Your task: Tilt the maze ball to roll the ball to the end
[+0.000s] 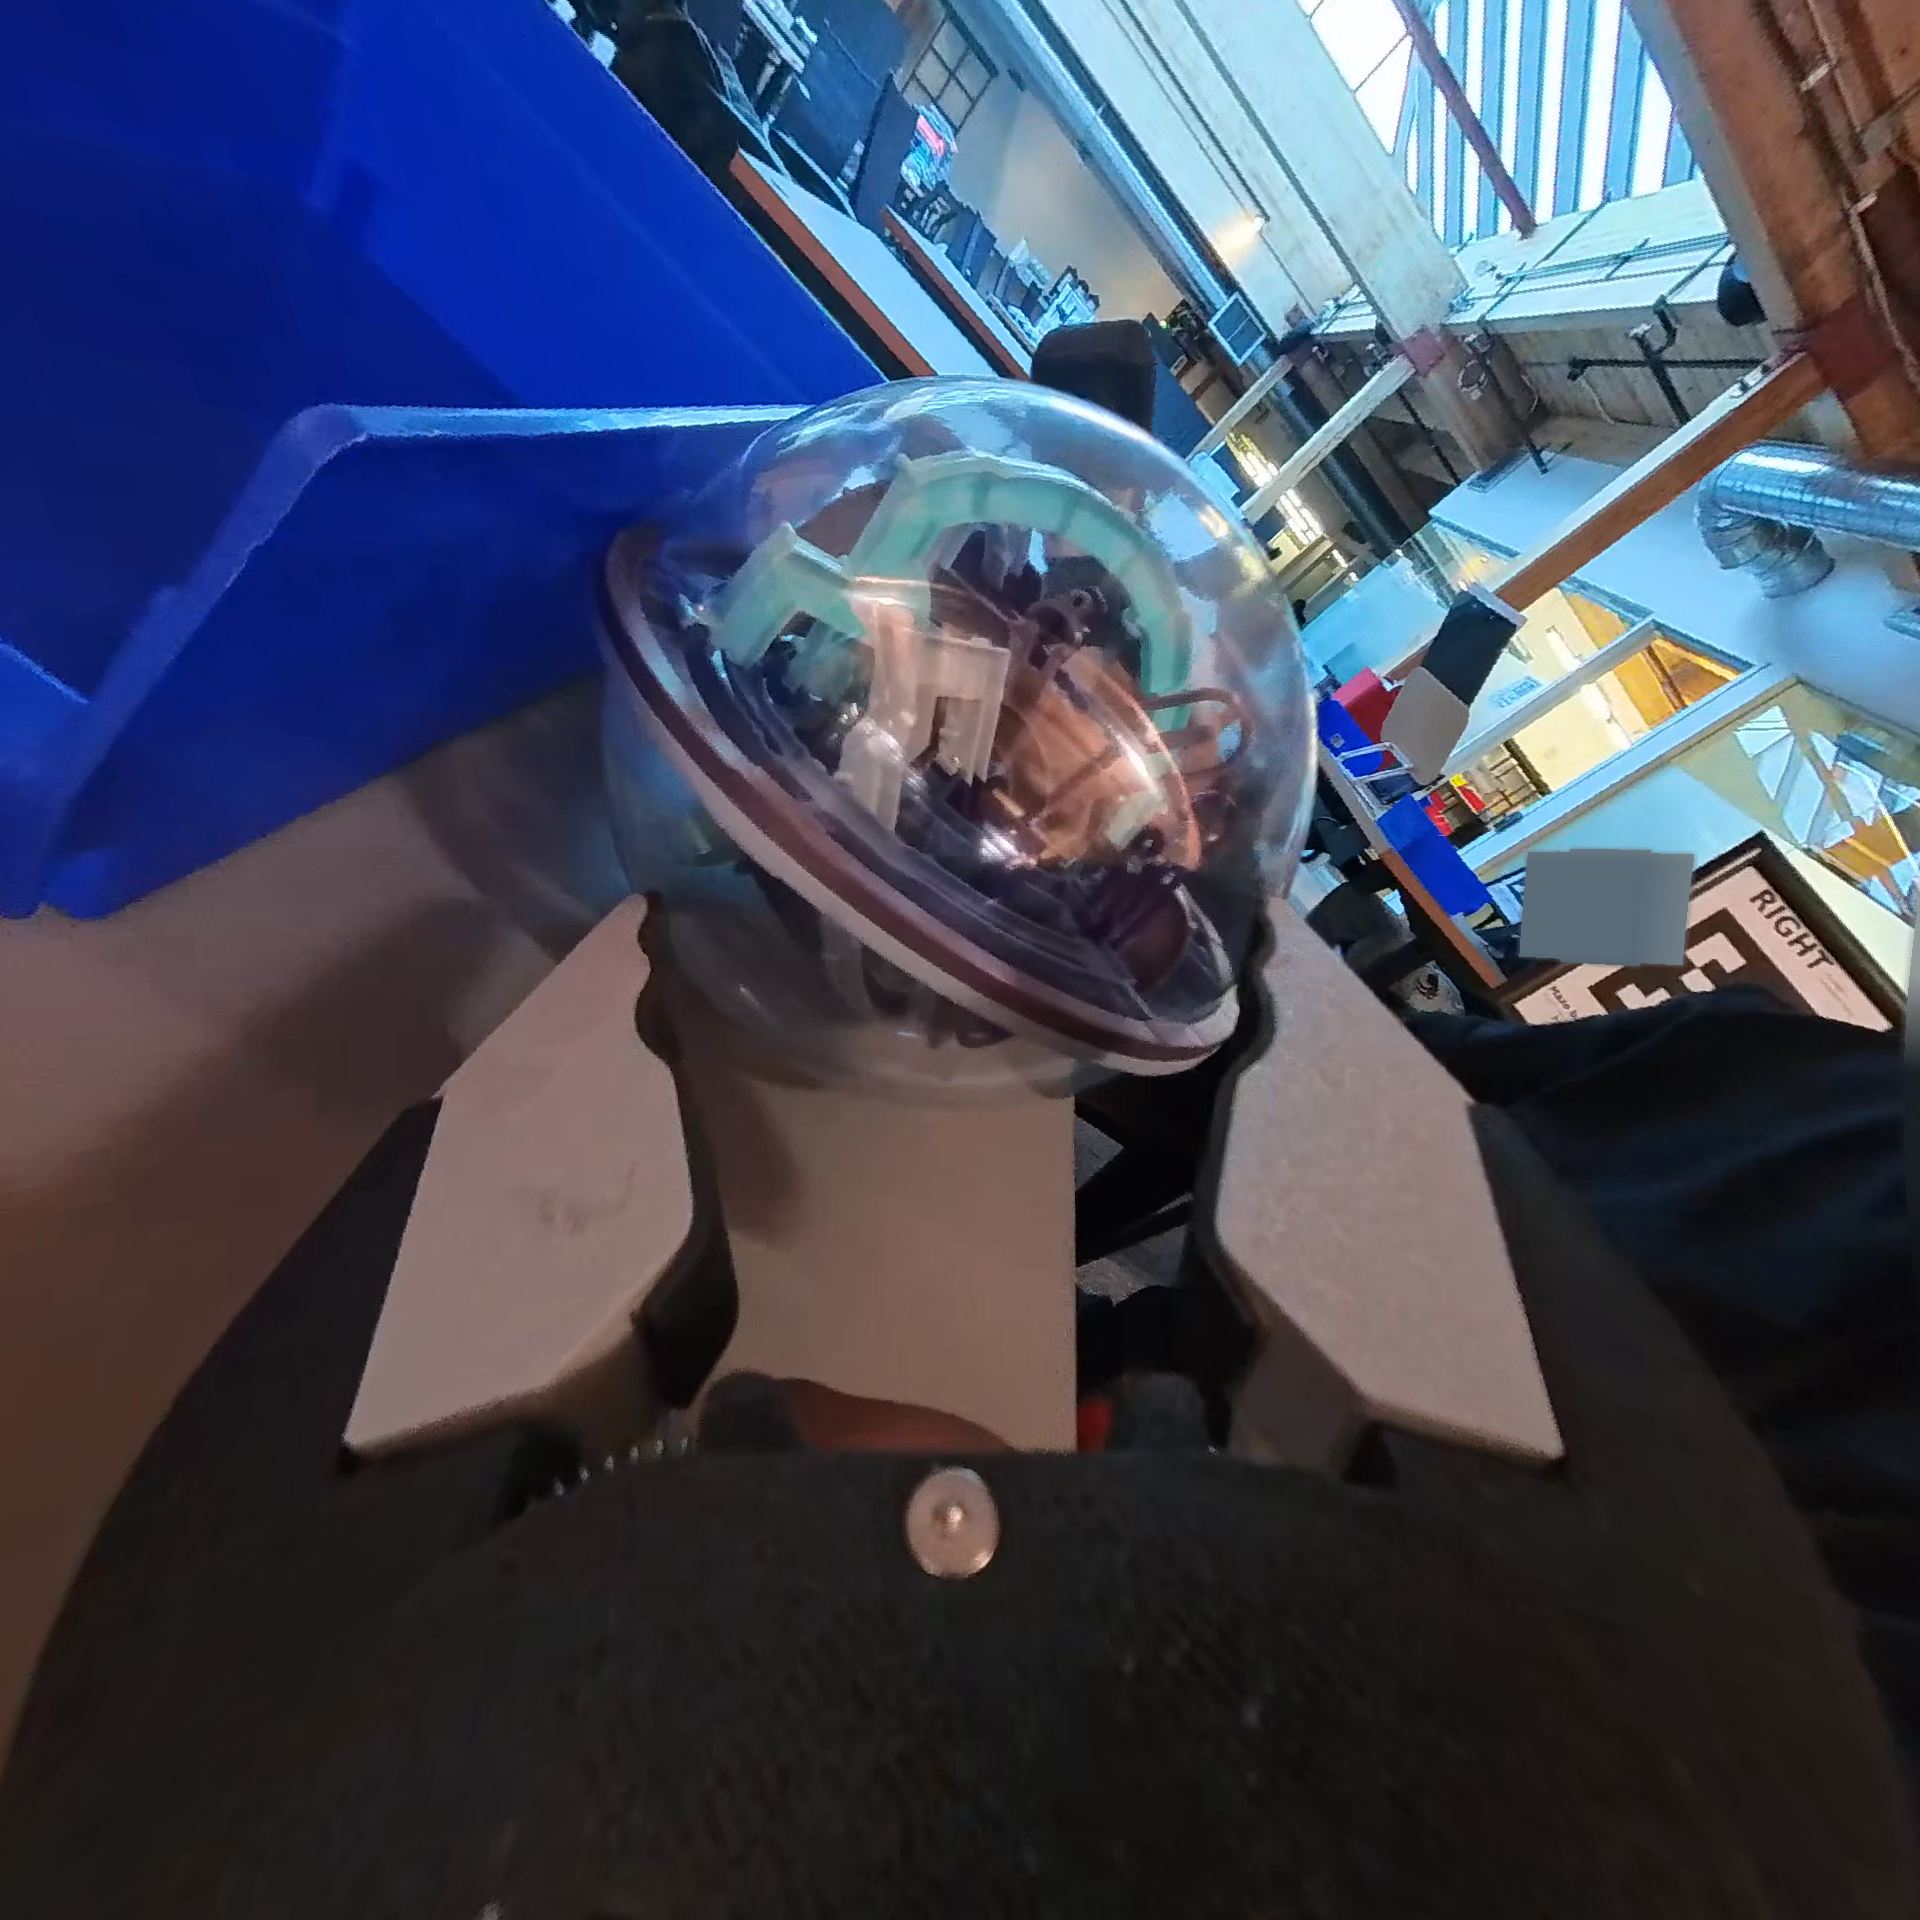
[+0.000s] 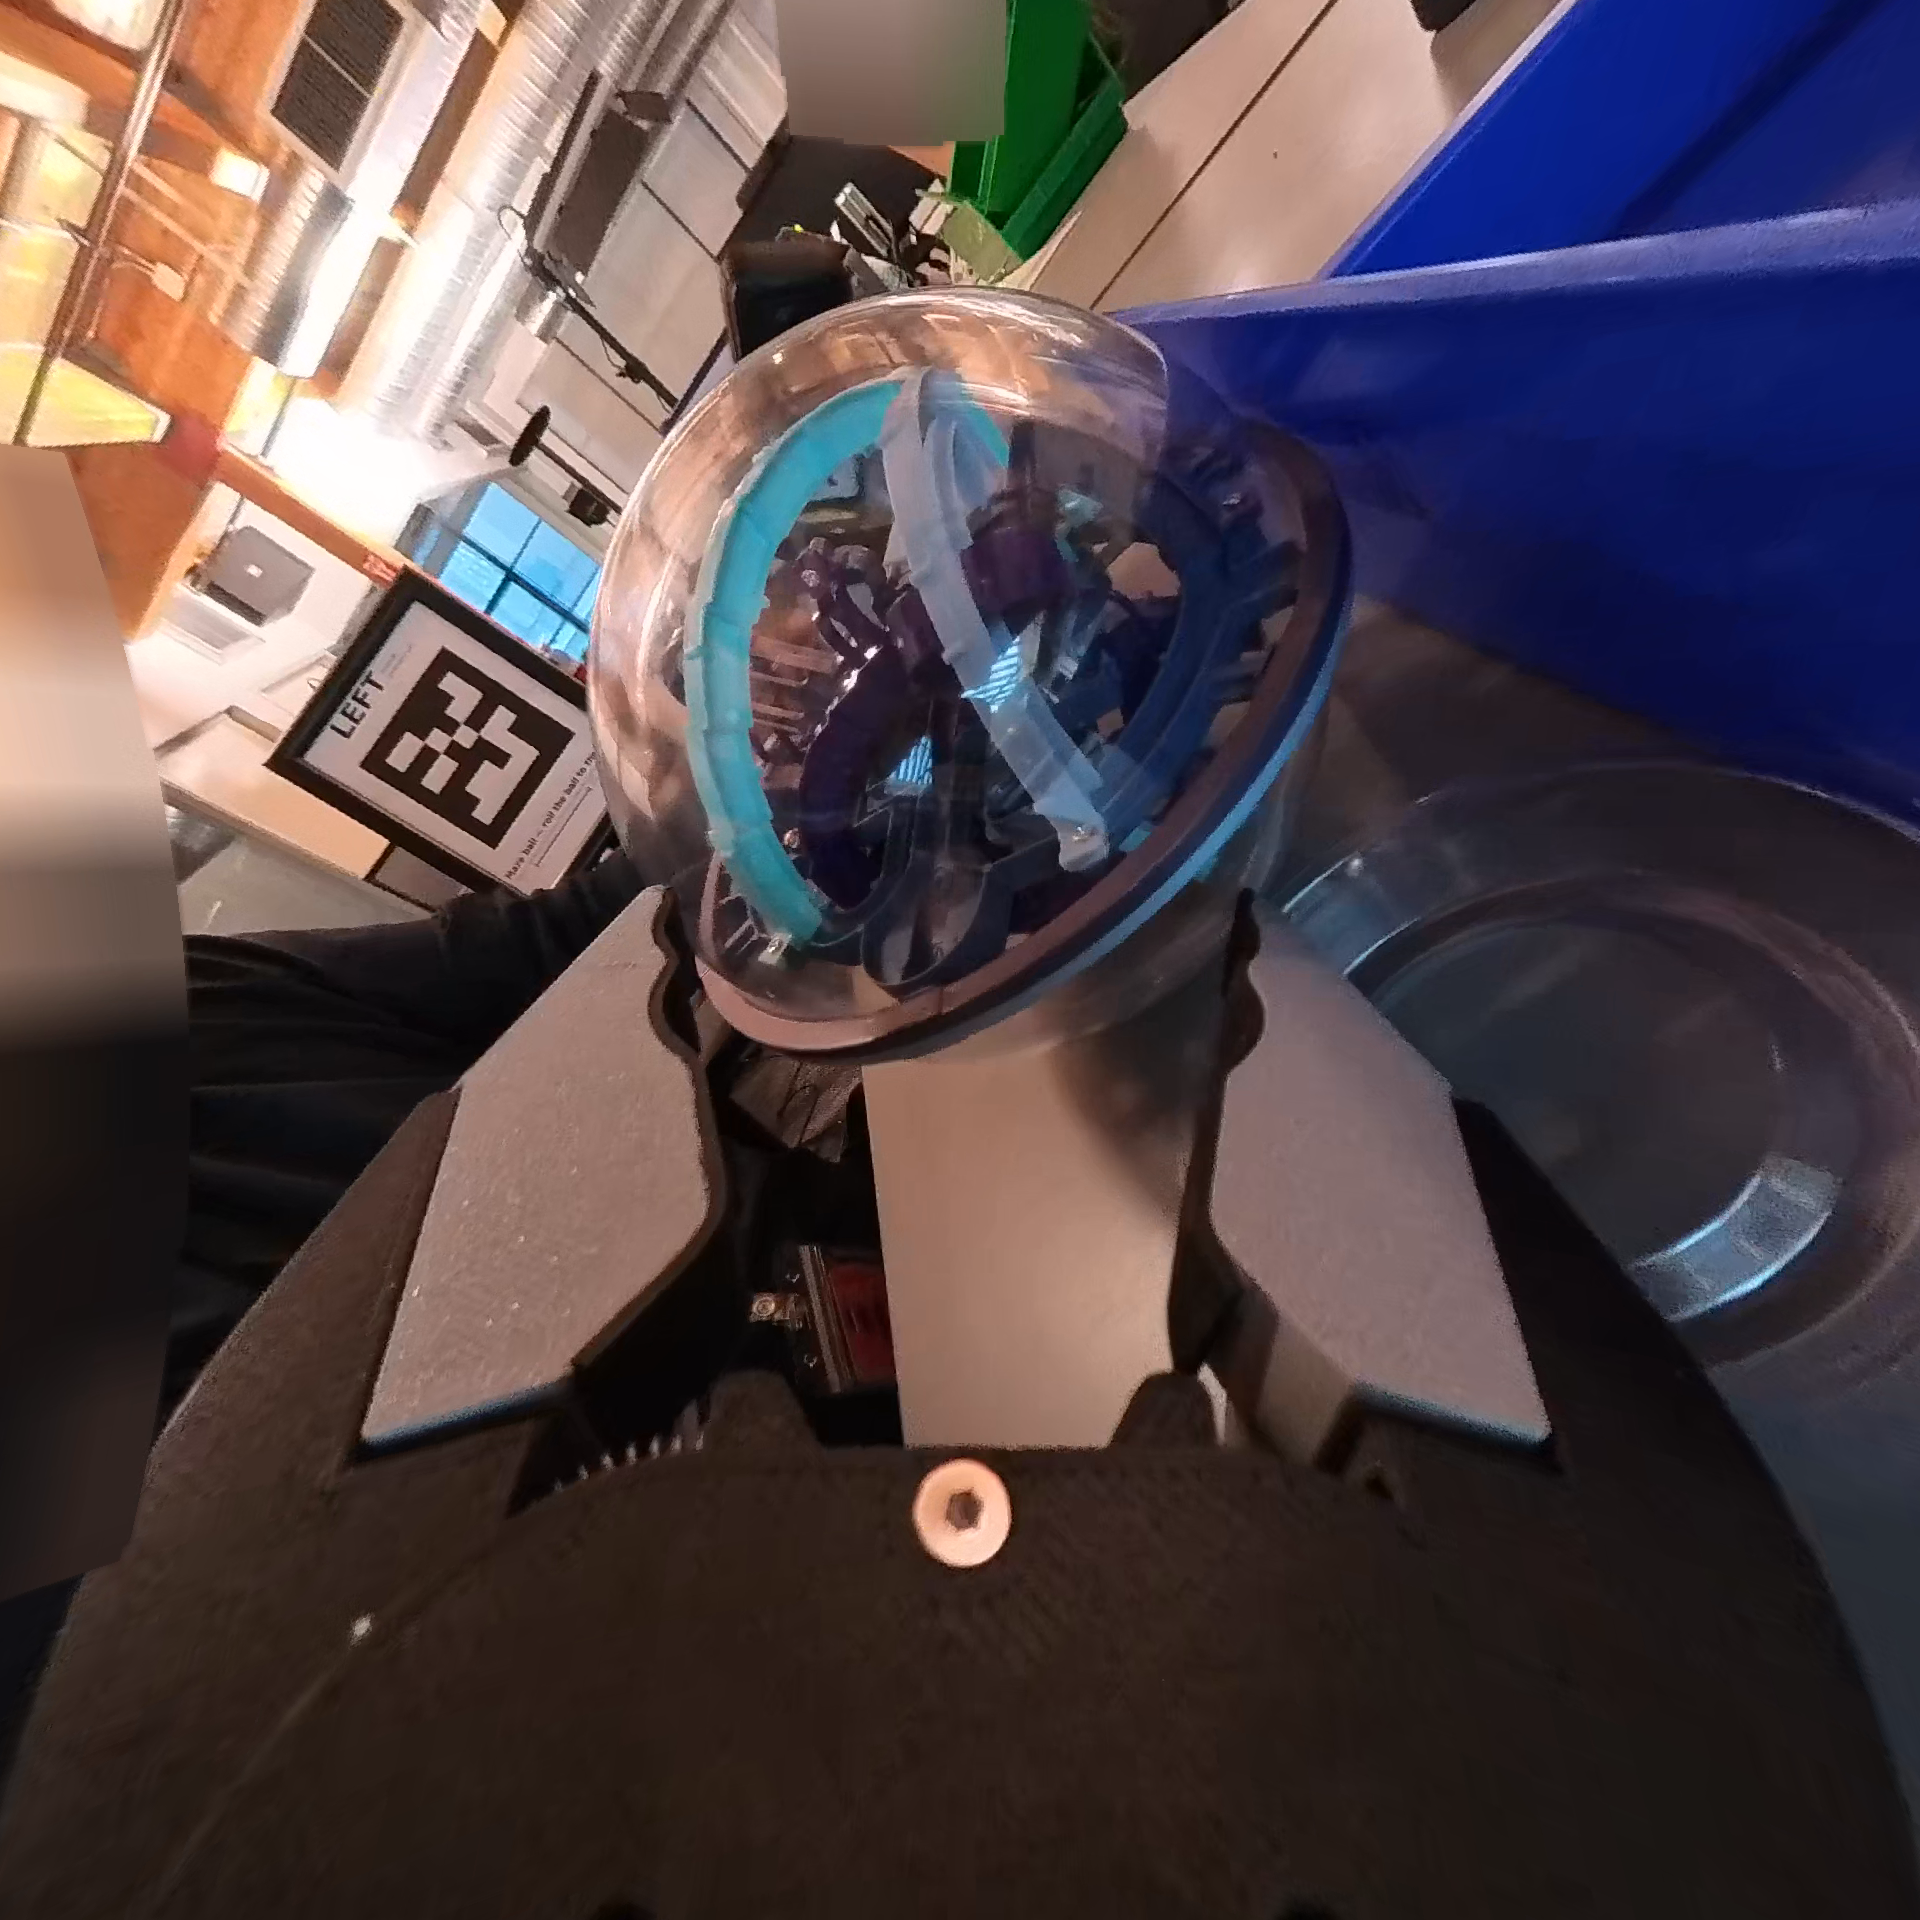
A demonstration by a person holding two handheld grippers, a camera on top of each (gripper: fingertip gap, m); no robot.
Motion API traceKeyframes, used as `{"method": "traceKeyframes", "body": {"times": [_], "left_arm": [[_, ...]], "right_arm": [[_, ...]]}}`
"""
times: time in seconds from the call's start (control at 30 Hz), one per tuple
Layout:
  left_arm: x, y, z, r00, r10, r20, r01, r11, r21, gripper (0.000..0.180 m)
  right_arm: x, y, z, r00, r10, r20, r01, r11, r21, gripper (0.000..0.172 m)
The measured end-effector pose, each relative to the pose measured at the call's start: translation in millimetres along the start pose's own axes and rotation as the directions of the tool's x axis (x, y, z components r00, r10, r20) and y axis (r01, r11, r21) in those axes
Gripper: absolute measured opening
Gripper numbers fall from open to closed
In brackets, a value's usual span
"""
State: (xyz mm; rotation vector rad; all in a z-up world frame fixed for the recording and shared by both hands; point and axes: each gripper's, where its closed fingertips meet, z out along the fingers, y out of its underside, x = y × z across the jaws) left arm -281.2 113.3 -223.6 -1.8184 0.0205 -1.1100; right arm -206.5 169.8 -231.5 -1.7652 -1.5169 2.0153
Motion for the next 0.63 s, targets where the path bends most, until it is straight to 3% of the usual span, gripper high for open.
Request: {"method": "traceKeyframes", "body": {"times": [0.2, 0.37, 0.63], "left_arm": [[-1.0, 0.9, -1.3, 1.000, 0.017, -0.025, -0.017, 1.000, 0.000, 0.108], [-1.2, 8.0, 8.9, 0.999, 0.007, -0.051, -0.009, 0.999, -0.050, 0.124], [-2.1, 3.3, 9.1, 0.997, 0.046, -0.064, -0.046, 0.999, -0.011, 0.126]], "right_arm": [[0.3, 1.3, 5.0, 1.000, -0.013, 0.015, 0.013, 1.000, -0.011, 0.103], [-0.5, -0.9, 9.8, 1.000, -0.021, 0.022, 0.021, 1.000, -0.007, 0.109], [-0.2, 4.6, 15.7, 0.999, -0.039, 0.013, 0.039, 0.998, -0.039, 0.114]]}}
